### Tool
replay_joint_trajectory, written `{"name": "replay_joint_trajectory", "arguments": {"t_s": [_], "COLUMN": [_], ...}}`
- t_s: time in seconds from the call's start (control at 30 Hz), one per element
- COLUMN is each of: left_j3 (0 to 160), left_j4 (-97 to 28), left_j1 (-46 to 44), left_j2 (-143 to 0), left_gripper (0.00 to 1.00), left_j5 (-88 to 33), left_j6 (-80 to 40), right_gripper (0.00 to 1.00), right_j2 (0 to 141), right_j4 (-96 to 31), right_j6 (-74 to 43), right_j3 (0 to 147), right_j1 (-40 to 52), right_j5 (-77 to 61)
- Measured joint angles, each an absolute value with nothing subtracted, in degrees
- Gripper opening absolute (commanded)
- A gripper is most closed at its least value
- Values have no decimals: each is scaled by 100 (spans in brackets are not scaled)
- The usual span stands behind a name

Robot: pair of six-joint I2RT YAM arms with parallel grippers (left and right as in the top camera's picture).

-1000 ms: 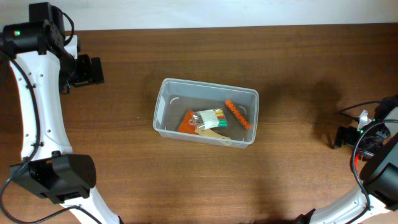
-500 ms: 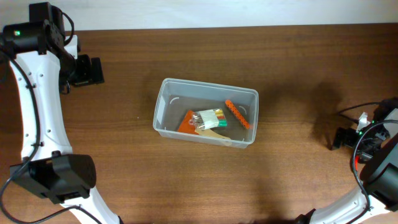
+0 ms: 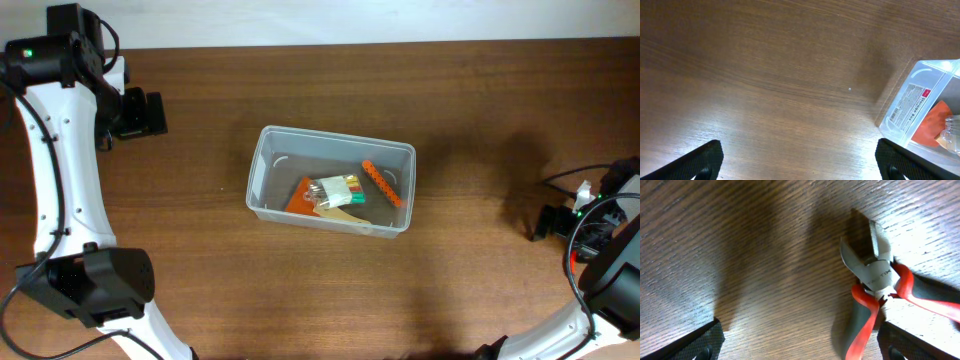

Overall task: Pack container
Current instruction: 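Lower the right gripper onto the pliers' jaw end and close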

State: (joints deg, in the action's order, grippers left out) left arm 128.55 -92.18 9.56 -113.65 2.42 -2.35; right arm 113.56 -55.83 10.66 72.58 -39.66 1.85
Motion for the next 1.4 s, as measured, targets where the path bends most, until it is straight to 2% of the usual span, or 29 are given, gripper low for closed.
{"name": "replay_joint_trajectory", "arguments": {"t_s": [0.4,1.4], "left_j3": [12855,12855], "left_j4": [-9220,-9218], "left_j1": [956,956], "left_j2": [-11365,-11365], "left_gripper": [99,99], "left_j5": [242,242], "left_j6": [-237,-235], "right_gripper": [100,87], "right_j2": [11340,11330], "right_j4": [-5537,-5457], "right_j6": [1074,1068], "right_j3": [7229,7218], "right_j1": [-3966,-3964], "right_j5": [161,102]}}
